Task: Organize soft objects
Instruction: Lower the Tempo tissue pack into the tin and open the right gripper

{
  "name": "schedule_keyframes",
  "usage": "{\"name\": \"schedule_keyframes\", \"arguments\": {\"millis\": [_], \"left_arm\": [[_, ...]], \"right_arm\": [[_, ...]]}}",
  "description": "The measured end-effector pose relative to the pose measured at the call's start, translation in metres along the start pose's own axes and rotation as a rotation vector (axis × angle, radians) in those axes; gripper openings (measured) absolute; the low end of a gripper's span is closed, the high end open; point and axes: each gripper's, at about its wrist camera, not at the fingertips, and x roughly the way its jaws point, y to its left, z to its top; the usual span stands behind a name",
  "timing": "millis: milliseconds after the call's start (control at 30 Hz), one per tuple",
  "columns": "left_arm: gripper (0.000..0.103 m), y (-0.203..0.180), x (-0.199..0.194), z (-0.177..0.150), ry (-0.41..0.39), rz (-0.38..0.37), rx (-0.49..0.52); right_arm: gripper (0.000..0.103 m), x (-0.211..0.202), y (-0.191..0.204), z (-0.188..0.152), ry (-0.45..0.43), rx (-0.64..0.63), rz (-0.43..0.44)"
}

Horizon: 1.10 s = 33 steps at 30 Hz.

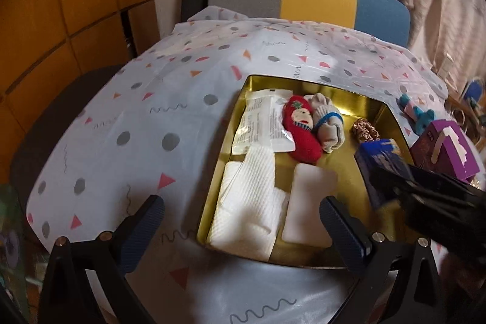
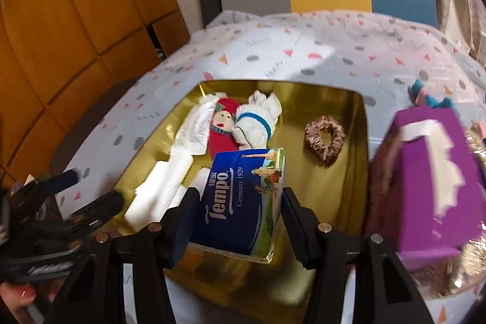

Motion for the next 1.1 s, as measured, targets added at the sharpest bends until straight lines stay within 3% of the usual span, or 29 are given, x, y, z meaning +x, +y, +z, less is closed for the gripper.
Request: {"name": "schedule_keyframes", "arguments": {"millis": [233,467,667,900,1100], "left_arm": [[0.103,0.008,-0.003,-0.008,0.015,-0.008,-0.023],[0.103,0.005,-0.001,-0.011,0.006,0.006,-0.002],[0.103,-0.006,-0.003,-0.012,-0.006,0.007,0.018],[0.103,-0.031,-0.009,-0.009,-0.003,-0.029,0.063],[0.103,-0.061,-0.015,-0.005,0.036,-0.111,0.073]], "right_arm": [[0.056,0.045,-0.004,0.017,0.057,0.021,-0.102],[0.056,0.056,-0.010,0.016,0.075,0.045,-0.102],[0.057,0.014,0.000,0.004,0.008,0.040,-0.003],[0.057,-0.076,0.010,-0.015,-0.171,-0.034,0.107],[0.057,-0.141,-0.027,-0.030,-0.269,0.046,0.115]]}}
